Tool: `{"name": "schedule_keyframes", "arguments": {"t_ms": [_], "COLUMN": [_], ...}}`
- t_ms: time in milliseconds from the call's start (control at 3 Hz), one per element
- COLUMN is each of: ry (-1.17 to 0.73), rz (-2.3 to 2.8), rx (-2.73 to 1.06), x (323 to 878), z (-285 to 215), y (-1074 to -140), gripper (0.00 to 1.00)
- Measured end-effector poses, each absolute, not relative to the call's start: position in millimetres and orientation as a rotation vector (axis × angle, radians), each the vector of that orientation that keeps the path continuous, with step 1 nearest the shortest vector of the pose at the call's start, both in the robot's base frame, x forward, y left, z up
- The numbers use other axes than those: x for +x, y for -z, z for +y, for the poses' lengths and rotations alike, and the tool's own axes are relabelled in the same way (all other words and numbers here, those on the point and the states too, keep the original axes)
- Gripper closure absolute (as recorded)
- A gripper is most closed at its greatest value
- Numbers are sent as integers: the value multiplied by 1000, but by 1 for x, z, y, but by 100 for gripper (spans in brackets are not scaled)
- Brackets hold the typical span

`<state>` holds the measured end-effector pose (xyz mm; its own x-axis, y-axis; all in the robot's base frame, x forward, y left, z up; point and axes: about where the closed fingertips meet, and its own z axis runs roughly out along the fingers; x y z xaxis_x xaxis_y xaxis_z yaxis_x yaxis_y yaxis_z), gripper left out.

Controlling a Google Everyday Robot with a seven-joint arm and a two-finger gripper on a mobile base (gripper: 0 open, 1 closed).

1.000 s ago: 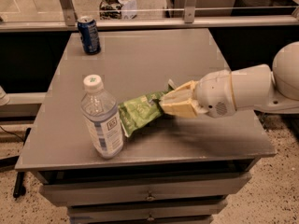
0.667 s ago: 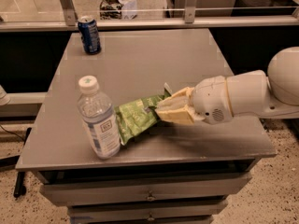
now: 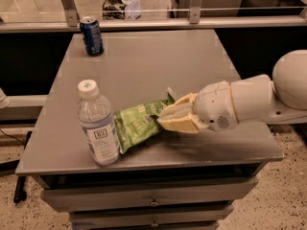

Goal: Move green jalapeno chip bag near blue plastic bottle

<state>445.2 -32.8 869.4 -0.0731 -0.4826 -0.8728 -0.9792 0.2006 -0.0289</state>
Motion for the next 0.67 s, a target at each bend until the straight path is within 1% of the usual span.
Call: {"name": "schedule_keyframes", "arguments": {"t_ms": [333,667], "ry": [-760,-697], "rz": [1688,1702], "rx": [-1396,-1399], "x": [452,478], "z": [-43,-70], "y": [-871,-881], "gripper": [11,0]}}
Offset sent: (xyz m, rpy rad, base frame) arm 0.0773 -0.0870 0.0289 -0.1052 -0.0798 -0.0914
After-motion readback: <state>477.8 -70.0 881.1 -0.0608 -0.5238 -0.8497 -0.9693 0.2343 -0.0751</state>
